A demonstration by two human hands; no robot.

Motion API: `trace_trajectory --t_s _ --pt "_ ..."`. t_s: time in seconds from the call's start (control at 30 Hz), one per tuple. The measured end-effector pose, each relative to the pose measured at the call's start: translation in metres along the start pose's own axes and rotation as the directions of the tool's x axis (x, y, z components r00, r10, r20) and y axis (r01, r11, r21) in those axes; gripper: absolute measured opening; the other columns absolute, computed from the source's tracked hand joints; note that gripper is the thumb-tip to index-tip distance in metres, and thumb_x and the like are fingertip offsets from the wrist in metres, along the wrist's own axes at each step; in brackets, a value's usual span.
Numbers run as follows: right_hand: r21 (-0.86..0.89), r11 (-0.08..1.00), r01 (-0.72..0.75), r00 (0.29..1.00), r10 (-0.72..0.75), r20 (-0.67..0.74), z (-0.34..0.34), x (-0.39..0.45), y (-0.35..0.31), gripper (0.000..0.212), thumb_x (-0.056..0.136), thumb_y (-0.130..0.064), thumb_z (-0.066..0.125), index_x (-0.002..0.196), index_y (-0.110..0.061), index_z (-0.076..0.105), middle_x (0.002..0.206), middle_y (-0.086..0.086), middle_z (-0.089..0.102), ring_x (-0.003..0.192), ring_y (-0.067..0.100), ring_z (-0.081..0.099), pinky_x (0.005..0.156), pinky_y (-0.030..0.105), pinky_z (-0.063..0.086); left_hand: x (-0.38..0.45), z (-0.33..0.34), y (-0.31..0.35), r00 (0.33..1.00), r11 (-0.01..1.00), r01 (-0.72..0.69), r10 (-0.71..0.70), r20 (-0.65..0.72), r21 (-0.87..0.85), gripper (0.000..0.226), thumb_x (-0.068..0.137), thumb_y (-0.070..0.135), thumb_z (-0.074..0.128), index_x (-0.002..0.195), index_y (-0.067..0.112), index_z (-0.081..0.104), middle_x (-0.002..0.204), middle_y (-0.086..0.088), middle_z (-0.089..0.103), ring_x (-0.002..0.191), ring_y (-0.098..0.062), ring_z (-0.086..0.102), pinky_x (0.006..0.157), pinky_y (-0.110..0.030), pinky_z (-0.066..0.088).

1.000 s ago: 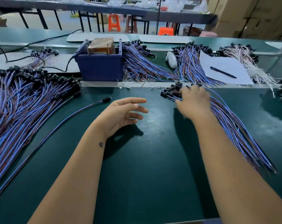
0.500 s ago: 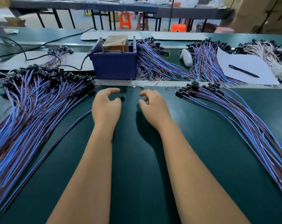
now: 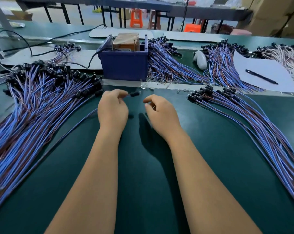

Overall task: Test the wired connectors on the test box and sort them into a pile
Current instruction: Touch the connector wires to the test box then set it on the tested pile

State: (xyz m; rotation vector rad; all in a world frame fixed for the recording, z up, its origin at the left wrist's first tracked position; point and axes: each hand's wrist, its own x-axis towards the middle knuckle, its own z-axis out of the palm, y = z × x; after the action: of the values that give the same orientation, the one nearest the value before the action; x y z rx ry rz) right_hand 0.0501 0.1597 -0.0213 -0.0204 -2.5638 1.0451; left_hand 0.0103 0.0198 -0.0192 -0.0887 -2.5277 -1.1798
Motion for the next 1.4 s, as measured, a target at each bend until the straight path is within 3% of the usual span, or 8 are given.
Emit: trace_trajectory --t_s 0.07,0.17,0.27,0.4,0.6,0.87,1.1,1.4 --pt "0.274 0.957 -0.092 0.994 0.104 -0.031 -0.002 0.0 -0.006 0.02 0.098 -0.015 0.046 0.097 -0.019 0.065 0.081 0.004 0.062 0.072 0.019 0.056 0.068 0.031 0.044 0.0 -0.001 0.009 0.999 0.936 -0.027 0.019 -0.026 -0.351 0.031 0.094 0.001 0.047 0.102 0.02 0.071 0.107 -0.004 0.066 0.091 -0.016 0.061 0.084 -0.033 0.05" --pt "0.714 0.66 -0.235 0.966 0.238 0.098 -0.005 0.001 -0.017 0.031 0.104 -0.022 0.035 0.095 -0.014 0.064 0.076 0.009 0.063 0.059 0.02 0.059 0.057 0.027 0.046 -0.008 -0.003 0.03 0.992 0.544 0.08 0.035 0.118 -0.835 0.029 0.09 0.013 0.046 0.086 0.016 0.075 0.084 0.001 0.068 0.074 -0.01 0.061 0.072 -0.027 0.05" --pt "0.844 0.379 -0.38 0.925 0.19 0.331 -0.008 0.001 -0.021 0.057 0.106 -0.044 0.019 0.112 -0.008 0.062 0.084 0.011 0.064 0.068 0.021 0.062 0.067 0.032 0.05 -0.014 -0.005 0.04 0.888 0.292 0.354 0.193 0.417 -0.889 0.043 0.089 0.035 0.041 0.079 0.013 0.077 0.075 -0.002 0.068 0.065 -0.019 0.062 0.06 -0.032 0.043" --pt "0.884 0.237 -0.404 0.914 0.057 0.402 -0.017 0.001 -0.017 0.059 0.107 -0.039 0.016 0.099 -0.005 0.063 0.061 -0.004 0.067 0.057 0.007 0.064 0.059 0.019 0.052 -0.016 -0.006 0.04 0.703 0.409 0.49 0.337 0.626 -0.77 0.047 0.09 0.039 0.043 0.069 0.011 0.074 0.066 -0.006 0.06 0.065 -0.022 0.06 0.065 -0.032 0.05" --pt "0.886 0.251 -0.389 0.907 0.273 0.321 -0.017 0.004 -0.008 0.027 0.095 -0.029 0.056 0.08 -0.009 0.067 0.061 0.006 0.06 0.036 0.019 0.051 0.04 0.023 0.043 -0.019 -0.006 0.041 0.529 0.713 0.477 0.234 0.816 -0.513 0.059 0.098 0.031 0.039 0.046 0.014 0.061 0.081 -0.022 0.044 0.073 -0.025 0.051 0.07 -0.026 0.055" --pt "0.906 0.244 -0.346 0.933 0.185 0.307 -0.016 0.003 -0.004 0.008 0.089 -0.009 0.062 0.096 -0.008 0.065 0.059 0.01 0.062 0.032 0.019 0.05 0.034 0.02 0.031 -0.016 -0.005 0.042 0.588 0.732 0.493 0.118 0.8 -0.47 0.06 0.097 0.038 0.038 0.042 0.018 0.05 0.058 -0.005 0.052 0.062 -0.02 0.061 0.068 -0.03 0.051" --pt "0.889 0.391 -0.24 0.969 0.155 0.193 -0.013 0.004 -0.005 0.018 0.085 0.001 0.066 0.086 -0.016 0.066 0.071 -0.002 0.071 0.063 0.004 0.062 0.06 0.015 0.044 -0.001 -0.003 0.034 0.882 0.644 0.463 -0.267 0.388 -0.609 0.047 0.106 0.043 0.028 0.079 0.017 0.057 0.058 0.005 0.063 0.058 -0.013 0.062 0.063 -0.029 0.049" --pt "0.718 0.641 -0.272 0.96 0.135 0.244 -0.004 -0.001 -0.017 0.014 0.088 0.001 0.065 0.083 -0.011 0.067 0.069 0.004 0.066 0.054 0.0 0.056 0.057 0.013 0.043 -0.001 -0.006 0.027 0.959 0.526 0.283 -0.13 0.254 -0.802 0.02 0.097 0.006 0.055 0.093 0.023 0.065 0.075 0.011 0.071 0.074 -0.008 0.065 0.068 -0.026 0.053"
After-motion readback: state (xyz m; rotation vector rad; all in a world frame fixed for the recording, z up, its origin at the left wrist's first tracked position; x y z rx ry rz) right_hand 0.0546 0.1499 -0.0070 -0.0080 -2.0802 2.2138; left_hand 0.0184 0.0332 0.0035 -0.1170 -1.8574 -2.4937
